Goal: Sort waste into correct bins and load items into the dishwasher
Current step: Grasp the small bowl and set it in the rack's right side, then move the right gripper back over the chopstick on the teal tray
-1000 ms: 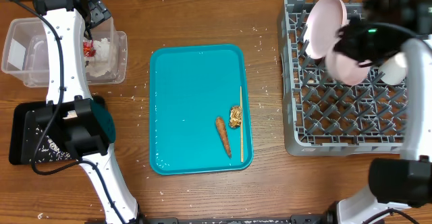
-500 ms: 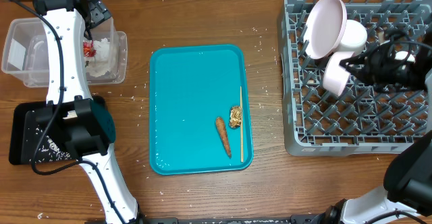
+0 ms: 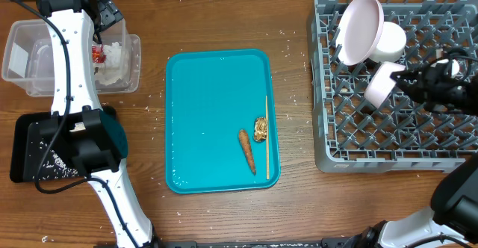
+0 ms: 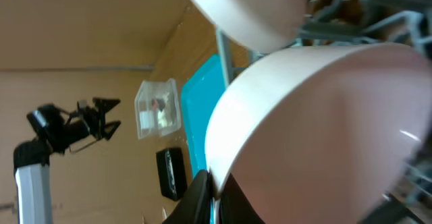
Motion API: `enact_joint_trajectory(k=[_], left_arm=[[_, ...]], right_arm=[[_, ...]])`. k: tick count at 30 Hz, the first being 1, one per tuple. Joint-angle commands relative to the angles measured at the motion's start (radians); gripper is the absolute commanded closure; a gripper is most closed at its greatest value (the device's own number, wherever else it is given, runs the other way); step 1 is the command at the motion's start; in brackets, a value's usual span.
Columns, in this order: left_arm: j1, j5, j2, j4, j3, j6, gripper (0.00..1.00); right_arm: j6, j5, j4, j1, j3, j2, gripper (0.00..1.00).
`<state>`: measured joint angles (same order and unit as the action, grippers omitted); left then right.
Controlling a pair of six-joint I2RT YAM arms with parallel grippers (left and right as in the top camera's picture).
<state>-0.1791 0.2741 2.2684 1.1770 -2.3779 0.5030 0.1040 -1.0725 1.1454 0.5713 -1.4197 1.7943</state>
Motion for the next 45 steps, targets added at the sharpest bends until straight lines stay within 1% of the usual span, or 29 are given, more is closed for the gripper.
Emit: enact_joint_trajectory(k=[1,5,7,9,11,14,16,18,20,25,29,32,37,38,43,45], left_arm=[[-0.001,0.014,-0.017,-0.003,-0.013,0.010,0.00],[-0.001,0.014,-0.017,-0.003,-0.013,0.010,0.00],[-0.001,0.014,-0.017,-0.003,-0.013,0.010,0.00],[-0.001,0.014,-0.017,-0.003,-0.013,0.010,0.00],[-0.001,0.014,-0.017,-0.003,-0.013,0.010,0.00],[-0.001,0.014,-0.017,-0.003,-0.013,0.010,0.00],[-0.001,0.014,-0.017,-0.003,-0.013,0.010,0.00],[-0.001,0.014,-0.017,-0.003,-0.013,0.010,0.00],[-0.001,0.014,-0.017,-0.003,-0.013,0.010,0.00],[-0.001,0.014,-0.017,-0.003,-0.013,0.010,0.00],[-0.001,0.014,-0.017,-0.003,-0.013,0.010,0.00],[-0.001,0.014,-0.017,-0.003,-0.013,0.010,0.00],[-0.001,0.014,-0.017,-0.003,-0.013,0.010,0.00],[-0.001,0.014,-0.017,-0.003,-0.013,0.010,0.00],[-0.001,0.014,-0.017,-0.003,-0.013,0.010,0.00],[-0.001,0.014,-0.017,-0.003,-0.013,0.010,0.00]], right_arm=[[-0.045,0.116,0.009,0.002,0.003,-0.018,0.93],[-0.143,0.248,0.013,0.003,-0.008,-0.020,0.90],[-0.173,0.369,0.048,0.002,-0.043,-0.021,0.90],[-0.238,0.523,0.089,0.002,-0.091,-0.023,0.89],[-0.327,0.688,0.132,0.002,-0.147,-0.027,0.85],[-0.407,0.846,0.193,0.002,-0.207,-0.039,0.79],[-0.434,0.914,0.227,0.002,-0.230,-0.047,0.72],[-0.469,0.968,0.257,0.002,-0.245,-0.053,0.68],[-0.506,1.003,0.286,0.002,-0.256,-0.054,0.67],[-0.509,1.004,0.372,-0.017,-0.282,-0.063,0.67],[-0.501,1.011,0.378,-0.066,-0.284,-0.096,0.66],[-0.501,1.007,0.341,-0.117,-0.284,-0.127,0.66],[-0.463,1.007,0.174,-0.211,-0.269,-0.123,0.67],[-0.464,1.008,0.140,-0.232,-0.259,-0.111,0.70],[-0.464,1.013,0.085,-0.267,-0.216,-0.039,0.88],[-0.465,1.015,0.082,-0.268,-0.208,-0.005,0.90]])
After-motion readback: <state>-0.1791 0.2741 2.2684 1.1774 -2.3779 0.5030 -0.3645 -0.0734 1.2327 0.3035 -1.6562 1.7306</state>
